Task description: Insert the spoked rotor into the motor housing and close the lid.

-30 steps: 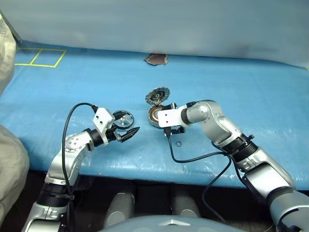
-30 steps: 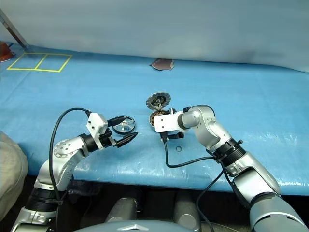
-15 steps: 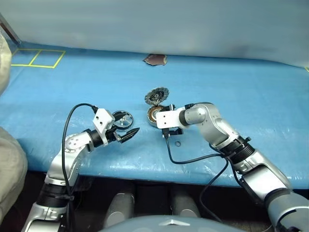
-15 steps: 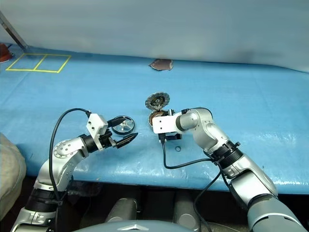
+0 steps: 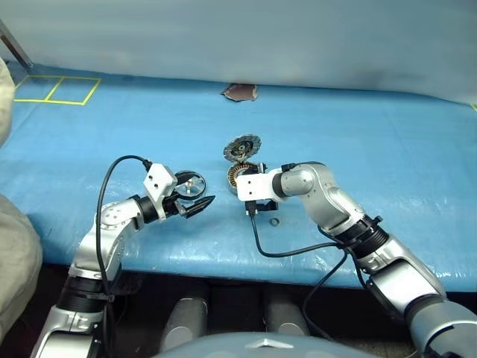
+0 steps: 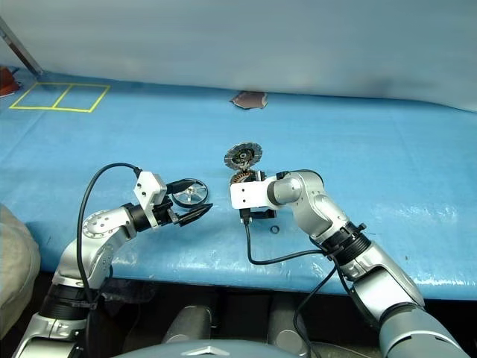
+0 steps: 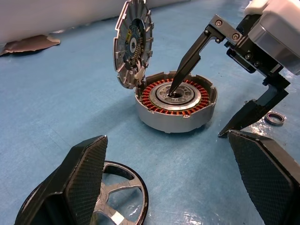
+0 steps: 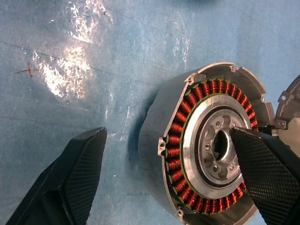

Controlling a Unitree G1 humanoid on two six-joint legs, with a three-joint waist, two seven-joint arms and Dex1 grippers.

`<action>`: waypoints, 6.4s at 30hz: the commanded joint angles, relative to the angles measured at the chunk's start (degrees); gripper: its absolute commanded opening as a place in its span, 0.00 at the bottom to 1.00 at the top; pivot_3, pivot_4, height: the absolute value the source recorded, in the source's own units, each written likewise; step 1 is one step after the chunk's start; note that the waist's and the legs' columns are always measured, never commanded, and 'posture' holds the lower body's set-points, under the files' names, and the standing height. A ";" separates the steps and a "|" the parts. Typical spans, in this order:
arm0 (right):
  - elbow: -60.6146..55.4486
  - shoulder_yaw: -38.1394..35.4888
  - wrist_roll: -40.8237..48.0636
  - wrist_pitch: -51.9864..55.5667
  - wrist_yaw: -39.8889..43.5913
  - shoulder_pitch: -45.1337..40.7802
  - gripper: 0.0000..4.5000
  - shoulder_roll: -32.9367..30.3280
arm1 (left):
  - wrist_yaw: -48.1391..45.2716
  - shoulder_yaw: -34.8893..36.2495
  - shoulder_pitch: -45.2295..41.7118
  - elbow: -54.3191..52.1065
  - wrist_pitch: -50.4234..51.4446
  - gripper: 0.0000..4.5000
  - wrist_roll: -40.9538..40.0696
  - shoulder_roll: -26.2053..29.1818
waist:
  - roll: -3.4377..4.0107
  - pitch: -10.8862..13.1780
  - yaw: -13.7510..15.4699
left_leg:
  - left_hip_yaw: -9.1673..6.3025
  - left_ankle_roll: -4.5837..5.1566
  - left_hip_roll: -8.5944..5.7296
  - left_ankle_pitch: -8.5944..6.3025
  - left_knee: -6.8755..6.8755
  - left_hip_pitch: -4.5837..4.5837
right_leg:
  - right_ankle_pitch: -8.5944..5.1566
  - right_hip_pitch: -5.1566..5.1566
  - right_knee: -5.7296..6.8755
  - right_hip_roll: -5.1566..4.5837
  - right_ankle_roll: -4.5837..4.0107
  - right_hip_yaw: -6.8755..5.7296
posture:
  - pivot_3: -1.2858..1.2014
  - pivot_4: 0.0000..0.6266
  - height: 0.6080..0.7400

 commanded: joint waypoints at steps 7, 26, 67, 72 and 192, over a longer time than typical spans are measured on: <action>-3.28 -0.23 0.16 0.33 1.50 1.40 0.99 -0.94 | -0.02 0.59 -0.96 -0.50 -0.31 1.00 -0.33 -0.08 | 0.00 0.00 0.04 | 0.00 0.00 0.00 0.00 0.00 0.00 | 0.00 -0.01 -0.01 0.00 0.00 0.00 | 0.52 0.24 1.00; -0.70 0.12 -0.44 -0.26 2.50 -0.14 0.99 -0.98 | 1.27 0.48 -0.54 -1.76 -0.01 1.00 -0.38 -0.39 | 0.00 0.00 0.07 | 0.00 -0.02 0.00 -0.01 0.00 0.03 | 0.00 0.00 -0.01 -0.01 0.00 0.00 | 0.52 0.24 1.00; 1.78 -0.93 -0.64 1.12 2.02 -2.59 0.47 0.19 | 2.26 1.21 0.82 -2.91 0.23 1.00 -0.40 0.70 | -0.03 -0.02 0.12 | 0.00 -0.20 0.00 -0.12 -0.01 0.18 | 0.00 0.06 0.00 -0.01 -0.01 0.00 | 0.52 0.24 1.00; -3.28 -1.09 -1.70 3.59 0.78 -0.01 0.47 0.03 | 2.14 0.95 0.50 -2.77 0.30 1.00 -0.39 0.83 | -0.03 -0.02 0.14 | 0.00 -0.22 -0.01 -0.13 -0.09 0.14 | 0.00 0.00 -0.03 -0.02 -0.02 0.00 | 0.52 0.24 1.00; -34.61 -28.70 31.12 18.01 -33.01 42.96 0.17 6.46 | -7.91 -2.91 -7.40 8.85 -7.26 1.00 1.63 -3.15 | -0.06 -0.04 0.94 | 0.24 -0.26 0.48 -0.16 -0.09 -0.10 | -0.04 -0.02 -0.03 -0.06 -0.09 -0.07 | 0.52 0.24 1.00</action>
